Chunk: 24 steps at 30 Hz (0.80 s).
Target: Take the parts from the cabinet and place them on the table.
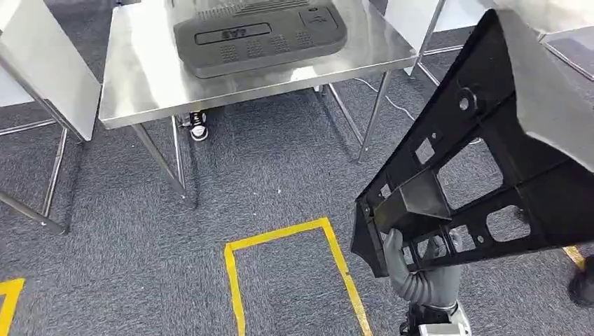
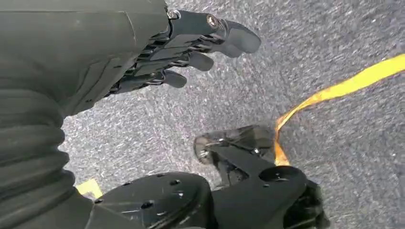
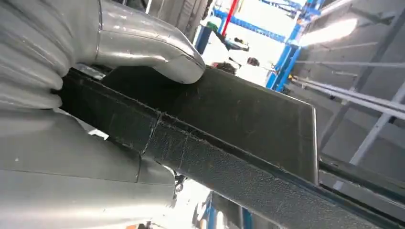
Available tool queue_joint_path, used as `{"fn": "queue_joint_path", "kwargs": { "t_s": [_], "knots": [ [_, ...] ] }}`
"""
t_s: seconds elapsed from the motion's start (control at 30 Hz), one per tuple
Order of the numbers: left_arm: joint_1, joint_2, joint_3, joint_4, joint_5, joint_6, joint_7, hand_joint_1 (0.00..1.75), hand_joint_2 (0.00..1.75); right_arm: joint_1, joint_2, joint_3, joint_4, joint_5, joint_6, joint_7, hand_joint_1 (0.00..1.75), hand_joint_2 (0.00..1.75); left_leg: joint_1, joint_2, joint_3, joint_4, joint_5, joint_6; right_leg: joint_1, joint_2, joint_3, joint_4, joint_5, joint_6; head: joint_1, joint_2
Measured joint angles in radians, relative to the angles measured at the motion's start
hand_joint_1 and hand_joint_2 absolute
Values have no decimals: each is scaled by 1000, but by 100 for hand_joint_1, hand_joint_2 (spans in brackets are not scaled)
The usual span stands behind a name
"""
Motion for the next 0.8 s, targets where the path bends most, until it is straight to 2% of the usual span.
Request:
{"fn": "queue_joint_path", "kwargs": {
  "t_s": [0.03, 0.07, 0.1, 0.17, 0.2, 0.23, 0.27, 0.33, 0.37, 0.4, 0.43, 0.47, 0.5, 0.53, 0.57, 0.6, 0.7, 0.73, 0.77, 0.8],
  "knots": [
    [0, 1, 0, 0, 0, 0, 0, 0, 175, 0, 0, 0, 0, 0, 0, 0, 175, 175, 4, 2, 33, -82, 48, -1, -1, 1, 11, 0, -8, 6, -1, 0],
    [1, 0, 0, 1, 0, -1, 1, 0, 175, 0, 0, 0, 0, 0, 0, 0, 175, 175, 2, -1, 51, -114, 46, -6, 10, 2, 7, 2, -17, 16, -2, 0],
    [-2, 0, 0, 1, 0, -2, 0, 0, 175, 0, 0, -2, 0, 0, -2, 0, 175, 175, 0, -3, 59, -132, 33, 4, 12, 4, 10, 5, -21, 22, -5, 0],
    [-3, 0, 0, 1, -1, -2, 1, 0, 175, 0, 3, -5, 0, 0, -2, 0, 175, 175, -6, -4, 52, -130, 31, 15, 9, 3, 9, -8, -18, 29, -2, 0],
    [-3, 0, 0, 1, -2, -2, 1, 0, 175, 0, 4, -6, 0, 0, -3, 0, 175, 175, -6, -5, 51, -134, 34, 22, 10, 3, 17, -10, -19, 35, 0, 0],
    [-3, -1, -1, 0, -2, -2, 1, 0, 175, 0, 4, -9, 0, 0, -4, 0, 175, 175, 0, -5, 58, -141, 36, 31, 9, 2, 8, 0, -25, 39, -1, 0],
    [-2, 0, -1, 0, -2, -2, 0, 0, 175, 0, 4, -11, -1, 0, -5, 0, 175, 175, 0, -4, 61, -143, 35, 36, 9, -1, -6, 36, -39, 38, 2, 0],
    [-3, 0, -1, 0, -2, -2, 0, 0, 175, 0, 6, -14, -1, 0, -5, 0, 175, 175, -3, -4, 63, -143, 31, 46, 11, -1, -91, 187, -90, 28, 5, 0],
    [-4, 0, -1, 0, -2, -2, 0, 0, 175, 0, 5, -15, 0, 0, -5, 0, 175, 175, -5, -4, 64, -143, 28, 50, 11, -1, -138, 261, -109, 26, 5, 0],
    [-3, 0, -2, 0, -2, -3, 0, 0, 175, 0, 6, -18, 0, -1, -5, 0, 175, 175, -6, -5, 67, -143, 25, 53, 11, -1, -177, 314, -115, 29, 5, 0],
    [-3, 0, -2, 0, -3, -3, 0, 0, 175, 0, 6, -20, 0, -1, -5, 0, 175, 175, -7, -6, 72, -143, 22, 53, 11, -1, -190, 309, -96, 36, 4, 0],
    [-3, 0, -2, 0, -3, -3, 0, 0, 175, 0, 6, -23, 0, -1, -5, 0, 175, 175, -7, -7, 78, -143, 17, 53, 11, -1, -178, 261, -61, 46, 5, 0],
    [-3, -1, -2, 0, -4, -3, 0, 0, 175, 0, 6, -25, 0, -1, -5, 0, 175, 175, -6, -9, 85, -143, 13, 51, 11, -1, -147, 178, -15, 56, 6, 0],
    [-3, -1, -3, 0, -5, -3, 0, 0, 175, 0, 6, -26, 0, -1, -5, 0, 175, 175, -6, -11, 92, -143, 8, 49, 11, -3, -112, 89, 26, 61, 5, 0],
    [-4, -2, -3, 0, -5, -4, 0, 0, 175, -1, 6, -27, 0, -1, -4, 0, 175, 175, -11, -12, 93, -142, 3, 43, 15, -7, -89, 17, 45, 54, 9, 0],
    [-5, -2, -3, 0, -8, -4, 0, 0, 175, 0, 8, -27, 0, -1, -3, 0, 175, 175, -17, -15, 94, -142, -5, 36, 19, -6, -78, 14, 48, 41, 6, 0],
    [-5, -2, -3, 0, -10, -3, -1, 0, 175, 0, 9, -30, 0, -1, -1, 0, 175, 175, -17, -13, 101, -154, -5, 24, 22, -6, -79, 12, 48, 24, 6, 0],
    [-5, 0, -3, 0, -11, -3, -1, 0, 175, 0, 11, -30, 0, -1, -1, 0, 175, 175, -12, -10, 102, -145, -12, 17, 0, -6, -69, 2, 51, 15, 5, 0],
    [-5, 0, -4, 0, -11, -3, -1, 0, 175, 0, 12, -30, 0, -1, 1, 0, 175, 175, -15, -5, 97, -121, -25, 14, 5, -6, -63, 0, 48, 10, 2, 0],
    [-5, 0, -3, 0, -11, -3, -1, 0, 175, 0, 13, -30, 0, 0, 1, 0, 175, 175, -13, -4, 65, -48, -65, 13, 4, -8, -56, 0, 44, -1, -1, 0]
  ]
}}
